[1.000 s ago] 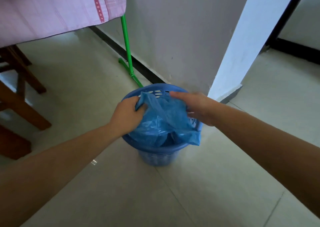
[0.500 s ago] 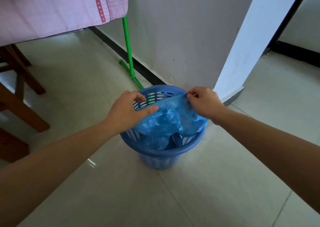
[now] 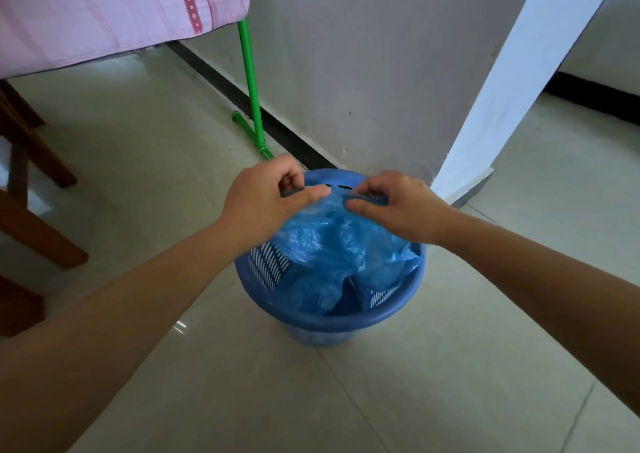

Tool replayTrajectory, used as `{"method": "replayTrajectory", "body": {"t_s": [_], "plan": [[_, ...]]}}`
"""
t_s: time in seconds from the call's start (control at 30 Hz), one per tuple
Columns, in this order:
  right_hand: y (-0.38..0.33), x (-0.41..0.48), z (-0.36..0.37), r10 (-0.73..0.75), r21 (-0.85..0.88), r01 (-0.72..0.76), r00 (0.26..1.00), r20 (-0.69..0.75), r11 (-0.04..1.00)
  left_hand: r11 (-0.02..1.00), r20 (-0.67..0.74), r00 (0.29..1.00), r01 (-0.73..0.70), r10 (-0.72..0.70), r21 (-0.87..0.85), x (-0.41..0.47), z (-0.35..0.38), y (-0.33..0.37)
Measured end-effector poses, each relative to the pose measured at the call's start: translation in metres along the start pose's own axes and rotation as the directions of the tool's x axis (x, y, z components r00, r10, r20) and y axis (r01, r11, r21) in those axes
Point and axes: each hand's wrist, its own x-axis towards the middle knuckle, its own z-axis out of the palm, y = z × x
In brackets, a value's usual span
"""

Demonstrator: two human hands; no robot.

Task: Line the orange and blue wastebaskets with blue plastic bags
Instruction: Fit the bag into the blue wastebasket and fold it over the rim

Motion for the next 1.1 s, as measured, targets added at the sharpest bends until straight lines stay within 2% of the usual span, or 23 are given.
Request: {"method": "replayTrajectory", "body": {"t_s": [0.07,0.17,0.27,0.33,0.43,0.53,0.6,0.67,0.73,0.87,1.03,1.1], "plan": [[0.006,0.004,-0.002,-0.01,0.05,0.012,0.999,-0.043,0.999,0.978,0.036,0.998,-0.058,0.052,0.202,0.003,-0.003,-0.004],[0.01,0.012,-0.003,-0.041,0.132,0.067,0.981,-0.187,0.989,0.827,0.081,0.987,-0.163,0.142,0.538,0.003,0.001,-0.018],[0.003,0.016,-0.001,-0.105,0.152,0.157,0.948,-0.3,0.976,0.752,0.078,0.988,-0.152,0.133,0.641,0.0,0.009,-0.026],[-0.001,0.018,0.0,-0.055,0.258,0.166,0.92,-0.387,0.952,0.758,0.043,0.997,-0.077,0.064,0.647,0.0,0.01,-0.027],[-0.001,0.022,-0.004,0.162,0.491,0.094,0.876,-0.454,0.866,0.859,-0.068,0.99,0.141,-0.124,0.491,0.004,0.004,-0.025],[0.009,0.029,-0.004,0.335,0.535,-0.067,0.842,-0.423,0.842,0.939,-0.098,0.946,0.319,-0.308,0.131,0.01,0.002,-0.034],[0.017,0.031,0.0,0.316,0.424,-0.142,0.872,-0.374,0.894,0.893,-0.037,0.909,0.4,-0.416,-0.207,0.012,0.002,-0.039],[0.023,0.029,0.005,0.219,0.17,-0.173,0.927,-0.306,0.97,0.817,0.029,0.886,0.439,-0.462,-0.375,0.012,0.003,-0.04],[0.025,0.027,0.007,0.147,-0.004,-0.153,0.958,-0.245,0.988,0.799,0.054,0.888,0.435,-0.456,-0.415,0.014,0.004,-0.039],[0.024,0.028,0.007,0.115,-0.087,-0.144,0.955,-0.273,0.986,0.749,0.074,0.879,0.442,-0.471,-0.494,0.018,0.004,-0.032],[0.019,0.034,0.002,0.173,-0.097,-0.212,0.935,-0.308,0.972,0.867,-0.02,0.907,0.396,-0.421,-0.302,0.019,0.002,-0.026],[0.015,0.034,-0.003,0.181,-0.037,-0.199,0.943,-0.277,0.979,0.898,-0.03,0.923,0.366,-0.384,-0.246,0.017,0.001,-0.024]]}}
